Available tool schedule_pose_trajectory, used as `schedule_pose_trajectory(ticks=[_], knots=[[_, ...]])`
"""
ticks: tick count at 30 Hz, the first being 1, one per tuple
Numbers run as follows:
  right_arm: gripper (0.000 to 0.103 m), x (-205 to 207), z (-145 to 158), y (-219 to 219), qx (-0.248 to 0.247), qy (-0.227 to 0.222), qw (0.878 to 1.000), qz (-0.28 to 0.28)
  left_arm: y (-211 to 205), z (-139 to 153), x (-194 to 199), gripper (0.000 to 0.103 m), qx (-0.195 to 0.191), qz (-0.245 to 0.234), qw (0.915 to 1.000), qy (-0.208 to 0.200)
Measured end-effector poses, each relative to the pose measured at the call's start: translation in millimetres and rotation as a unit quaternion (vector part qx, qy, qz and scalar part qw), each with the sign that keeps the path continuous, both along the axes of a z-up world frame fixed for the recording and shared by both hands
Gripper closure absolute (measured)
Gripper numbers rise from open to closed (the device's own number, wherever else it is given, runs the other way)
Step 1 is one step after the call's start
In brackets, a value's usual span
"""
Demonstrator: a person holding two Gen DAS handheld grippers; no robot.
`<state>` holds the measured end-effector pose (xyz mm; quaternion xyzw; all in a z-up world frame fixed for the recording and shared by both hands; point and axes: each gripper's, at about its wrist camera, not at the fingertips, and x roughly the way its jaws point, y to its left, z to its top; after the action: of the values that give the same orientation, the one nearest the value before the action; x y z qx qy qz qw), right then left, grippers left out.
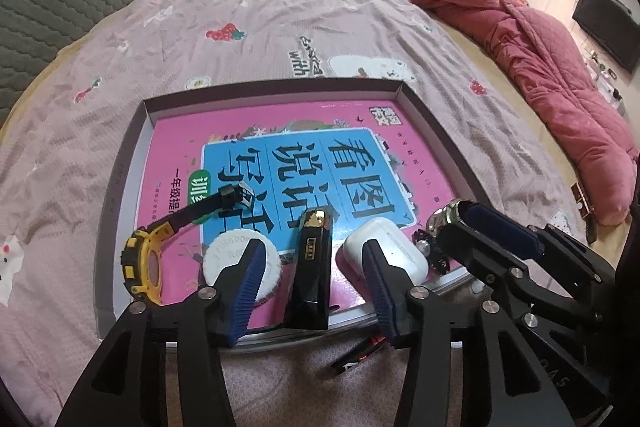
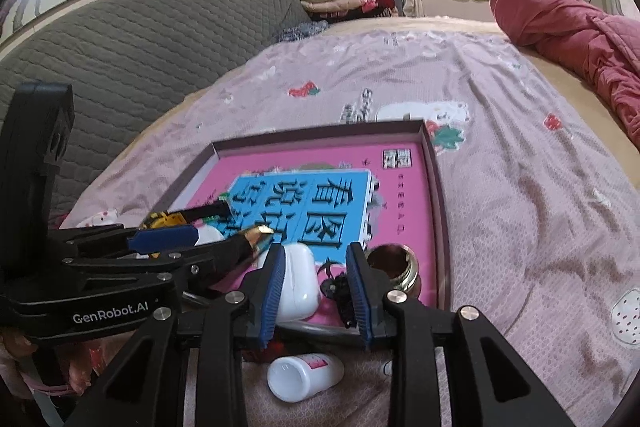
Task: Organize rigid objects
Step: 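Open both tools to release the knife and keys in the tray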
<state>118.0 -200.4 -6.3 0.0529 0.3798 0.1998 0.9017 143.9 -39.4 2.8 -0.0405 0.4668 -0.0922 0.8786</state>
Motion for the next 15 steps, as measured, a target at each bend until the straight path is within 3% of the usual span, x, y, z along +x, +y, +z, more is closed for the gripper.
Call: schedule_pose_trajectory(ticks=[3,15], knots=[[0.061,-2,7,-3,0.009,-0.017,1.0,-0.001,3,6,-3,0.045,0.002,0.003,1.0,-0.008],[0.054,-27,35,-15,-0.009,-0.082,0.996,-0.011,17,29,-27,0.045,0.0,0.008,0.9994,-0.034]])
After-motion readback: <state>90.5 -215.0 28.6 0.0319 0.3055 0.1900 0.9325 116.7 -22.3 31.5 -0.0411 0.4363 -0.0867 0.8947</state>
